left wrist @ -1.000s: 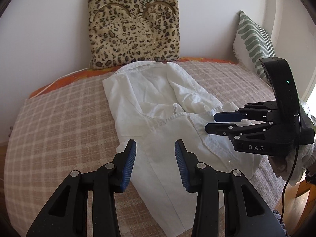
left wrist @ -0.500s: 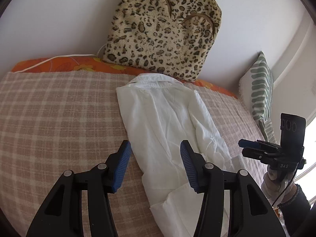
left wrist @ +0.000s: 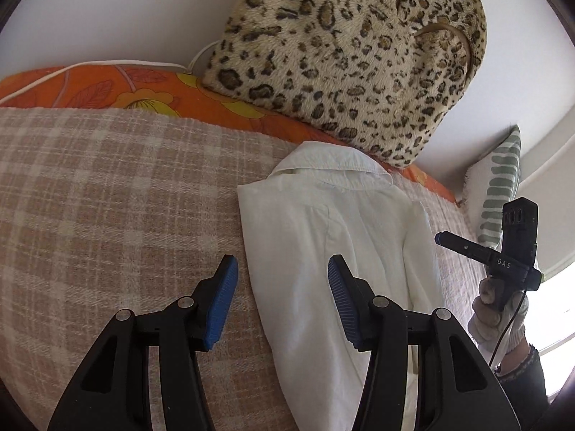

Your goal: Fold small clothes

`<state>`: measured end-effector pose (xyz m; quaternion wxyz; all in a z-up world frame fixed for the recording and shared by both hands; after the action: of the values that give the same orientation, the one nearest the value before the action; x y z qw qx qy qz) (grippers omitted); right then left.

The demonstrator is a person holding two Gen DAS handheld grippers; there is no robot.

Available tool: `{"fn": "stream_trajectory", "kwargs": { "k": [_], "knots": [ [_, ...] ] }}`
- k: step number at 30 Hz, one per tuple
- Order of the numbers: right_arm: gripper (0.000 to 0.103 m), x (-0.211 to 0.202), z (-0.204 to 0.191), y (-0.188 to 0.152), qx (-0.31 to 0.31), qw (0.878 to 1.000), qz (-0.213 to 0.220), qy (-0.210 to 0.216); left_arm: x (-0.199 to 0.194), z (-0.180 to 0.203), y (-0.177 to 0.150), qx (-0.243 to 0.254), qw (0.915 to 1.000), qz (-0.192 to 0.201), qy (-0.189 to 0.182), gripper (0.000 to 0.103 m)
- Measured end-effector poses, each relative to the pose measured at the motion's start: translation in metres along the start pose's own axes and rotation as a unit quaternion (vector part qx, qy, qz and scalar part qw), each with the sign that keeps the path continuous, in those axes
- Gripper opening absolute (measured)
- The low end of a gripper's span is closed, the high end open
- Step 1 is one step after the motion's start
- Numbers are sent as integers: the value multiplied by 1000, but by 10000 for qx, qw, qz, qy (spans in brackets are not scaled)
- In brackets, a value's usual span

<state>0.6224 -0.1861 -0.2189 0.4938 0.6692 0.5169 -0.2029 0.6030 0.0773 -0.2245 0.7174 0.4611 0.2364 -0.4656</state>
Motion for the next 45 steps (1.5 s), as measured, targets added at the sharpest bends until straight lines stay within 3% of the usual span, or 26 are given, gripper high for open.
{"fn": "stream_trajectory", "kwargs": {
  "k": [10, 11, 12, 14, 15, 17, 20, 35, 45],
  "knots": [
    [55, 40, -15, 11, -82, 9998, -55, 166, 22, 11, 17, 289, 9994, 183, 56, 48],
    [53, 41, -15, 13, -15, 9998, -31, 200, 24, 11, 19, 292, 9993, 198, 87, 41],
    [50, 43, -16, 15, 8, 9998, -8, 200, 26, 11, 19, 297, 9993, 189, 141, 25],
    [25, 47, -19, 15, -11, 9998, -72, 202, 32, 11, 19, 299, 9994, 151, 133, 8],
    [20, 48, -19, 15, -44, 9999, -84, 103, 34, 14, 20, 335, 9992, 166, 112, 6],
    [10, 46, -21, 16, -137, 9999, -63, -9, 31, 21, 21, 472, 9985, 256, 116, 5],
    [7, 34, -26, 22, -243, 9997, 71, -5, 21, 29, 25, 549, 9977, 393, 65, 4],
    [5, -27, -75, 31, -697, 9956, 506, 362, -40, 69, 31, 936, 9906, 974, -224, 4],
    [5, -116, -113, -9, -1192, 9877, 844, 565, -117, 102, -11, 1436, 9804, 1315, -312, 4]
  ]
}}
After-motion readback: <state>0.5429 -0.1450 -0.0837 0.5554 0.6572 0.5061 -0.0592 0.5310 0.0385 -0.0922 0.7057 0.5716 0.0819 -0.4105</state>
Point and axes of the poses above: each gripper's, at about its wrist camera, not at the fingertips, and x roughly the way its jaws point, z to its right, y to its top, the point moved 10 cm from there along x, roughly the way its jaws point, and after that the axes turned 3 degrees about y, right-handed, at the moved point
